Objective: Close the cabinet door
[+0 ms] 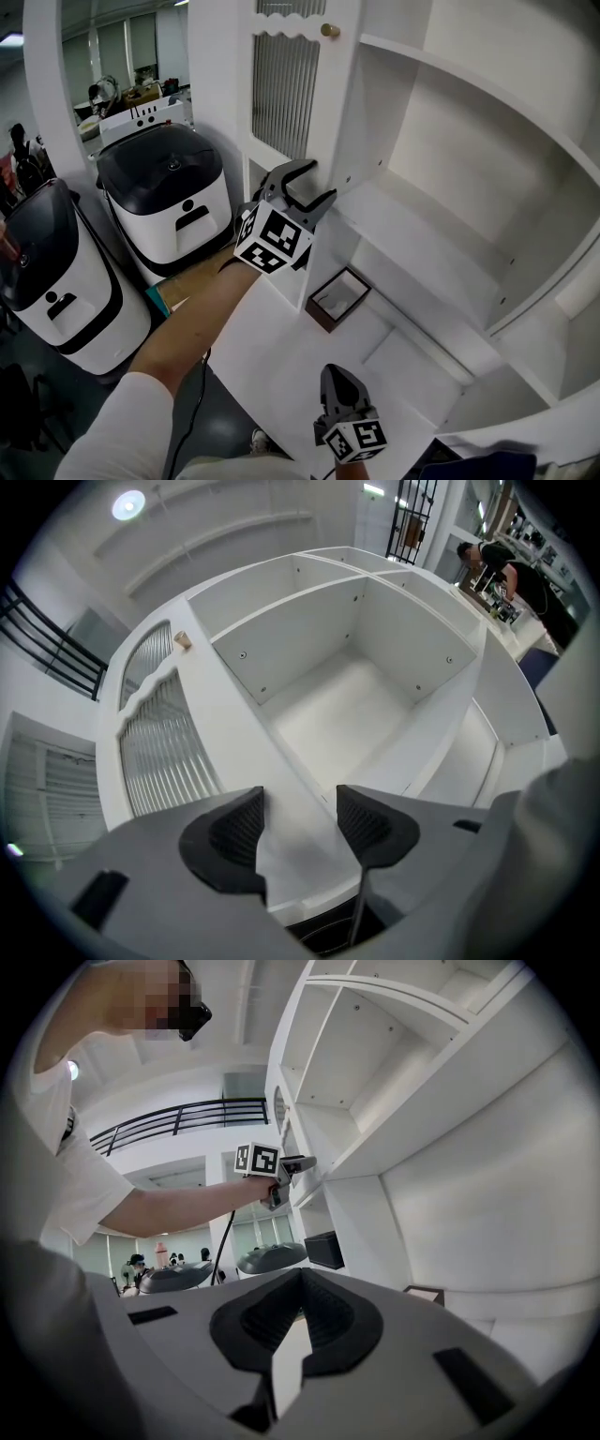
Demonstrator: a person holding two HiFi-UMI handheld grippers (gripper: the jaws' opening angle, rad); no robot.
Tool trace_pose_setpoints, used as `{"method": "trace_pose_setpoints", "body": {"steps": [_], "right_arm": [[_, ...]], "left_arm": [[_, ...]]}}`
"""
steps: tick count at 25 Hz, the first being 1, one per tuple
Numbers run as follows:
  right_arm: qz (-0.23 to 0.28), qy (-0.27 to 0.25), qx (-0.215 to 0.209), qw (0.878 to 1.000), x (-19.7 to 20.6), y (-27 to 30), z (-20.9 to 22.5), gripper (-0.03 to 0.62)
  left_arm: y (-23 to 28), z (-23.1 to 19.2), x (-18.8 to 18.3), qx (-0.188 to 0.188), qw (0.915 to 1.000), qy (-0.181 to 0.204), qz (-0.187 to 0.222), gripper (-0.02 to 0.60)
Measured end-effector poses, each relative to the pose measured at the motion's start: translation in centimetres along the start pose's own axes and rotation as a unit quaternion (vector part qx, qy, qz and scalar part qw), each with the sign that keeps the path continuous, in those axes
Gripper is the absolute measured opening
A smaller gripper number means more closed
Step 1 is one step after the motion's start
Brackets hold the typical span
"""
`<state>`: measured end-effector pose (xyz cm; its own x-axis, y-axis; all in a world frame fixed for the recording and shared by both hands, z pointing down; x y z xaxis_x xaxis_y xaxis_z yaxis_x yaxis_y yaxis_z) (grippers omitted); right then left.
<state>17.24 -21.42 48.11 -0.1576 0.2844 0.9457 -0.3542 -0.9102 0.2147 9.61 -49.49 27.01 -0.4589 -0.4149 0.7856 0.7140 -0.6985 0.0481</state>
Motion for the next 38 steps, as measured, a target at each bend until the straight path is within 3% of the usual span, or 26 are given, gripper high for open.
{"method": "trace_pose_setpoints", "body": {"steps": [7,11,17,23,28,32,38], "right_arm": [[0.0,-0.032,-0.013,0.999,-1.1,0.5,-3.1,-0.002],[-0.003,-0.049,-0.009,0.999,-1.7,-0.2,-6.4,-0.002],[-0.002,-0.073,-0.015,0.997,-2.1,-0.4,-11.0,-0.002],[0.011,-0.097,-0.042,0.994,-2.9,0.9,-15.2,-0.002],[0.021,-0.102,-0.056,0.993,-3.6,2.1,-17.2,-0.002],[0.032,-0.101,-0.059,0.993,-4.2,2.8,-18.1,-0.002],[0.043,-0.109,-0.057,0.991,-5.2,3.1,-18.8,-0.002]], "left_arm": [[-3.0,0.6,0.4,0.011,0.9997,0.023,0.004,0.224],[-7.8,0.1,2.3,0.003,0.9998,-0.014,0.011,0.196],[-17.2,-3.1,7.3,-0.022,0.995,-0.097,0.006,0.032],[-30.7,-6.0,11.5,-0.071,0.9839,-0.164,-0.012,0.006],[-43.7,-5.9,14.6,-0.134,0.9703,-0.2,-0.022,0.006],[-53.4,-4.2,15.9,-0.199,0.9512,-0.233,-0.034,0.006],[-64.1,-1.1,15.8,-0.276,0.9292,-0.239,-0.055,0.006]]}}
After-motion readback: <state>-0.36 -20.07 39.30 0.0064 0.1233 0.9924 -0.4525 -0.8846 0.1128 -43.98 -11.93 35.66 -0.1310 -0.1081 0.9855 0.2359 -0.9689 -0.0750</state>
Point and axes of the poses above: the fingertips, and each gripper's own axes: y forward along the fingers, z to its right, x out of its underside, the point moved 7 cm from there along -y, backward along the fingers, and after that the axes turned 11 degrees about -z, right-handed, at the moved point
